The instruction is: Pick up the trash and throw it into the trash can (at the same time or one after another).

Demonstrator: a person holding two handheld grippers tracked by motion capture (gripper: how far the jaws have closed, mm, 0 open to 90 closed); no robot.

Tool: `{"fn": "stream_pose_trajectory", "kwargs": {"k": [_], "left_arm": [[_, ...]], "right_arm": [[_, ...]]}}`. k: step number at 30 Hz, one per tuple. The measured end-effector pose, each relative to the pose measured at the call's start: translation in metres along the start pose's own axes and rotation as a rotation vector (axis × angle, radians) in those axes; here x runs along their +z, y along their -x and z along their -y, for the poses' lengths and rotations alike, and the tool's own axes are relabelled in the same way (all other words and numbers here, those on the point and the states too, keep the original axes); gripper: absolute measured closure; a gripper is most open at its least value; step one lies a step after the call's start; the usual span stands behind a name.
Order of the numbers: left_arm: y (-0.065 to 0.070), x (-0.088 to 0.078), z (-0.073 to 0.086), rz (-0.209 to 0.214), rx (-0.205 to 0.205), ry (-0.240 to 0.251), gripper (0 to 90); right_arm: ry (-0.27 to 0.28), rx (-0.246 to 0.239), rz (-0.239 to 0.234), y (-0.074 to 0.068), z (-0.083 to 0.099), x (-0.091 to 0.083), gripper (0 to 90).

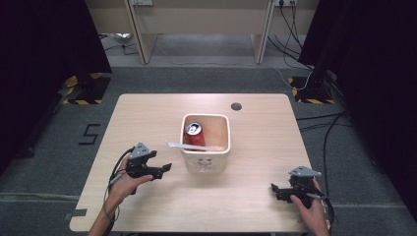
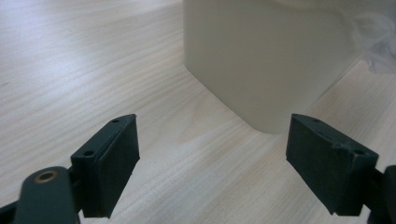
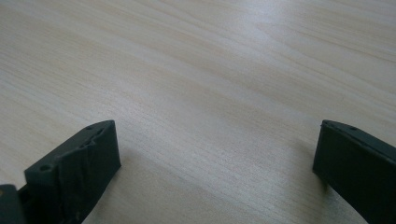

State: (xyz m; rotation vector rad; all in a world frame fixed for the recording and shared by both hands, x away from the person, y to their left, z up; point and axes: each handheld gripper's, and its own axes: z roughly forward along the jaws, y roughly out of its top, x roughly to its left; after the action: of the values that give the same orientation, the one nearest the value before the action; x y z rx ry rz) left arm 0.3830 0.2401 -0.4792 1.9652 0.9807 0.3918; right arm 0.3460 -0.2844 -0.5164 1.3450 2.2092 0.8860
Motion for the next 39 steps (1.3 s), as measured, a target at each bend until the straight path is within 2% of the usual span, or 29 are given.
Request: {"fn": "stream_pose_trajectory", "kwargs": {"k": [11, 17, 20, 25, 28, 39], "left_arm": [[0.008, 0.006, 0.014, 0.02, 0.009, -0.044, 16.8], [0.012, 0.007, 0.017, 0.007, 0.026, -0.052, 16.7], [0.015, 0.007, 0.02, -0.009, 0.047, -0.071, 16.8], [0.018, 0.008, 0.025, -0.01, 0.052, -0.085, 16.8], [0.02, 0.009, 0.028, -0.034, 0.076, -0.102, 16.8], [0.022, 0.011, 0.036, -0.027, 0.085, -0.134, 16.7]], "right_arm": [[0.0, 0.0, 0.0, 0.0, 0.0, 0.0, 0.6], [0.0, 0.0, 0.0, 0.0, 0.0, 0.0, 0.6], [0.0, 0.0, 0.0, 0.0, 0.0, 0.0, 0.6], [0.0, 0.0, 0.0, 0.0, 0.0, 0.0, 0.6], [0.0, 0.0, 0.0, 0.0, 0.0, 0.0, 0.6], [0.0, 0.0, 0.0, 0.0, 0.0, 0.0, 0.6]]}}
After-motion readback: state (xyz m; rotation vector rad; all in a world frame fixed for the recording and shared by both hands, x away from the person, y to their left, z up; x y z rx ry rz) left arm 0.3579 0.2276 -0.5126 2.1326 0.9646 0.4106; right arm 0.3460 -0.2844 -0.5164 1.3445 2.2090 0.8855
